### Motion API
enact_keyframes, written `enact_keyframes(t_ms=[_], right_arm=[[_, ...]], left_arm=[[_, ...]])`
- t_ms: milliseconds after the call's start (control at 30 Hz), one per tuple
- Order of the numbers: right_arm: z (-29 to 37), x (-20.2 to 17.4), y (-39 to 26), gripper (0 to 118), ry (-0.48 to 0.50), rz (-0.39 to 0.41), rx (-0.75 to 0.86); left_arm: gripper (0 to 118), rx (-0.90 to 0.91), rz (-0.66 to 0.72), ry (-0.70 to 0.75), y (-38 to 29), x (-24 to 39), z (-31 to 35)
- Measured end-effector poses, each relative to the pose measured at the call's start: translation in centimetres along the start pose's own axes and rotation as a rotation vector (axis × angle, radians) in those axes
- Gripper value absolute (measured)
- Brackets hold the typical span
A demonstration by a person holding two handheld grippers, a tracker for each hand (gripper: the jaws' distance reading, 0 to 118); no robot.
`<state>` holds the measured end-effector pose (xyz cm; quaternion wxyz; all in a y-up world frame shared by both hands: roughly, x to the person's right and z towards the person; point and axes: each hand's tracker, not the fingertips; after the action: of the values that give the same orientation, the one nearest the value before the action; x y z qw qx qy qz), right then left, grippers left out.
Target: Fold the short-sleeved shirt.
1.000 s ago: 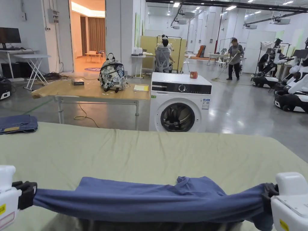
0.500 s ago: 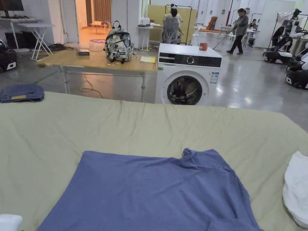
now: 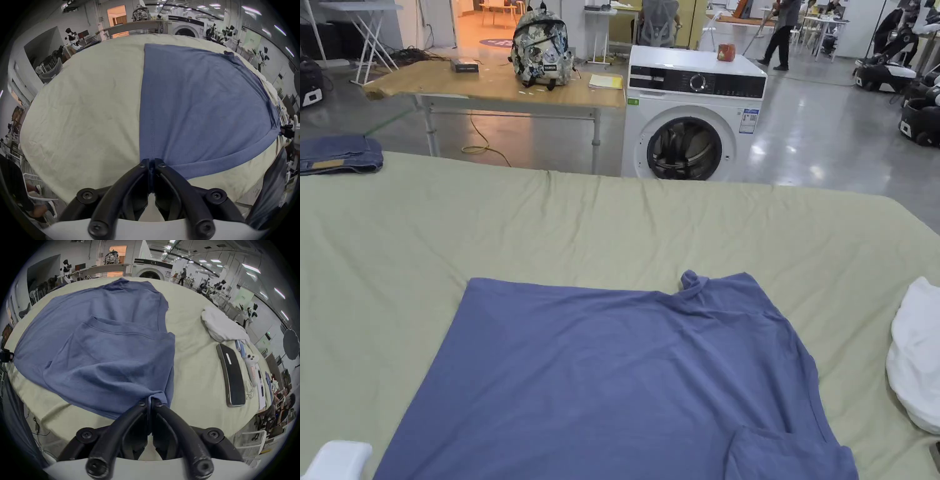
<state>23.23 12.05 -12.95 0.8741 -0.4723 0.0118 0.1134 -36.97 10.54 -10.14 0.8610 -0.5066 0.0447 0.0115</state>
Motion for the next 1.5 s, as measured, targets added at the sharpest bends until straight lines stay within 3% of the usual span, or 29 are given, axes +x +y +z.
enact_keyframes(t_ms=[67,100,200,367,467,533,600,667,700,800,1033,1133,1233,1500], right_arm=[[0.2,0.1,0.4,9,-0.004,-0.001,-0.019],[0.5,0.1,1.0,23,-0.022,0.006,-0.036],[2.0,-0.1,2.4,59,-0.072,0.032,-0.022],[5.5,-1.3,5.9,59,-0.049,0.002,0.136],[6.5,-2.7,7.8,59,-0.056,-0.059,0.272],[6.8,-3.6,8.8,59,-0.009,-0.107,0.376],[7.0,-4.8,9.7,50,0.025,-0.134,0.456],[7.3,-6.1,10.3,23,0.027,-0.161,0.529],[7.4,-6.8,10.7,10,0.026,-0.18,0.549],[7.7,-8.0,11.1,0,0.067,-0.217,0.589],[7.8,-9.4,11.3,0,0.094,-0.233,0.624],[7.9,-10.0,11.3,0,0.06,-0.213,0.624],[7.7,-9.9,11.2,0,0.098,-0.2,0.617],[5.6,-10.4,10.5,0,0.138,-0.159,0.531]], left_arm=[[6,0.002,0.037,-0.024,0.3,-0.7,-0.1],[13,0.008,0.058,-0.04,0.2,0.3,3.1],[34,0.07,0.094,-0.048,1.0,0.0,4.3],[38,0.27,0.08,-0.013,3.4,2.6,7.5],[38,0.351,0.071,-0.023,5.1,4.3,8.3],[38,0.423,0.072,-0.019,5.7,6.3,9.6],[31,0.513,0.076,-0.024,6.3,7.8,10.3],[10,0.569,0.062,-0.016,7.0,8.4,9.6],[8,0.592,0.065,0.001,7.2,9.2,9.8],[0,0.604,0.039,-0.038,8.0,10.6,9.9],[0,0.62,-0.009,-0.002,8.6,12.1,10.0],[0,0.526,0.063,-0.049,8.0,10.5,10.0],[0,0.376,0.147,-0.186,6.8,7.3,9.3],[0,0.091,0.162,-0.078,3.1,0.8,8.3]])
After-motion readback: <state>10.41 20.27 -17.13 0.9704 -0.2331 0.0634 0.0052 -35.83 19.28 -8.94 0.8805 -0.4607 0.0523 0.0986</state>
